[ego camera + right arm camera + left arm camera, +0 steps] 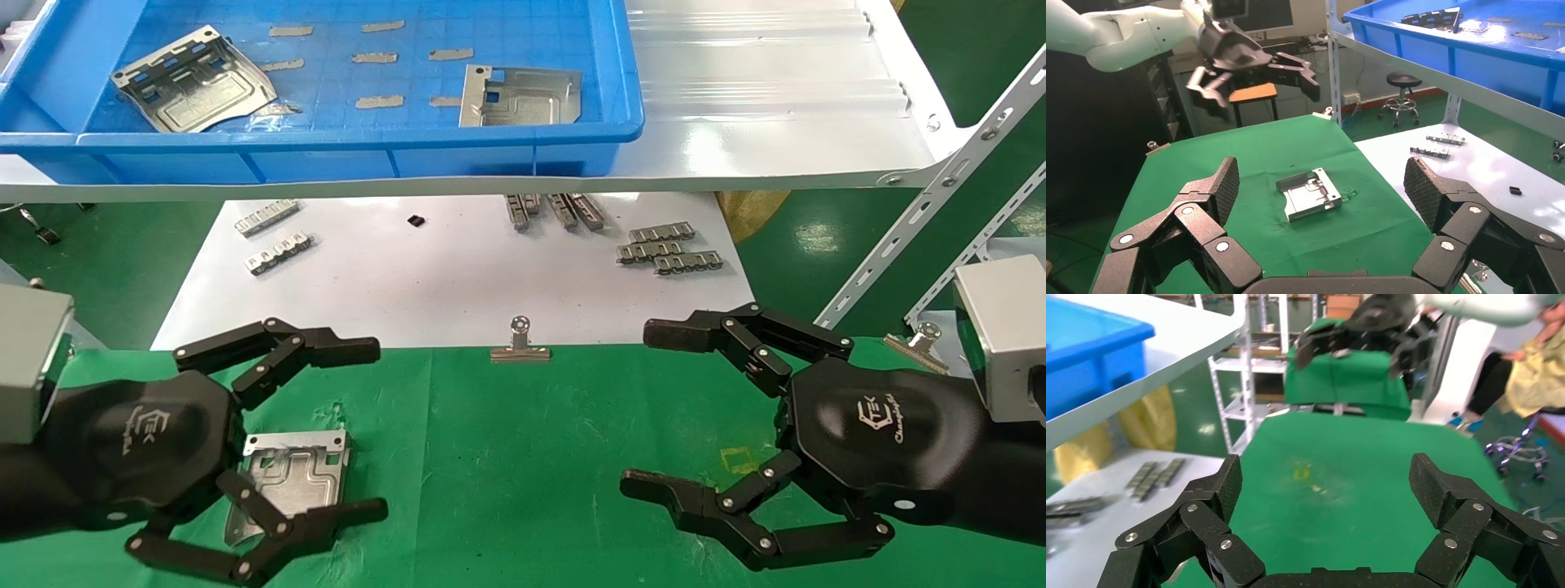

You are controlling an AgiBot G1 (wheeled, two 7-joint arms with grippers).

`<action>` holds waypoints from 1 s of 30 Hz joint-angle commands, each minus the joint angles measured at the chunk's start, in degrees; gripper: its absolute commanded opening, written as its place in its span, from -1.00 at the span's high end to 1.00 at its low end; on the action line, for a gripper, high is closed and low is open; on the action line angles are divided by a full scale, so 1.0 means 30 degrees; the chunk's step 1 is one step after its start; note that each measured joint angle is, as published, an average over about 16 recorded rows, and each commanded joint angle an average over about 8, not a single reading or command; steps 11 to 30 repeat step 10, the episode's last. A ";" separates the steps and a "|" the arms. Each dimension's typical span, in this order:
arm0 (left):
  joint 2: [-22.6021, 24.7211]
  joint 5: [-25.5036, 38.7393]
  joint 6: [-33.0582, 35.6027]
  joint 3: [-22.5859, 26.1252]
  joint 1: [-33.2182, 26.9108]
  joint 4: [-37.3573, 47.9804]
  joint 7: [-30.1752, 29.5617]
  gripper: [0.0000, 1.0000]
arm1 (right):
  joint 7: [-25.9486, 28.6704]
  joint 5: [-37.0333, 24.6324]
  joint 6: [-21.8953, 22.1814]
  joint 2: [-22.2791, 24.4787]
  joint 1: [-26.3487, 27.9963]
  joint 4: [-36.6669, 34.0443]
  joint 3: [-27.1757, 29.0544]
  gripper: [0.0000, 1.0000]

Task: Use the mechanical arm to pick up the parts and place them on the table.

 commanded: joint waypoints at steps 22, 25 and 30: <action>-0.0348 -0.0717 -0.0190 -0.1057 0.1081 -0.2382 -0.1818 -1.00 | -0.0001 0.0002 0.0004 0.0002 -0.0004 -0.0005 0.0001 -1.00; -0.0348 -0.0717 -0.0190 -0.1057 0.1081 -0.2382 -0.1818 -1.00 | -0.0001 0.0002 0.0004 0.0002 -0.0004 -0.0005 0.0001 -1.00; -0.0348 -0.0717 -0.0190 -0.1057 0.1081 -0.2382 -0.1818 -1.00 | -0.0001 0.0002 0.0004 0.0002 -0.0004 -0.0005 0.0001 -1.00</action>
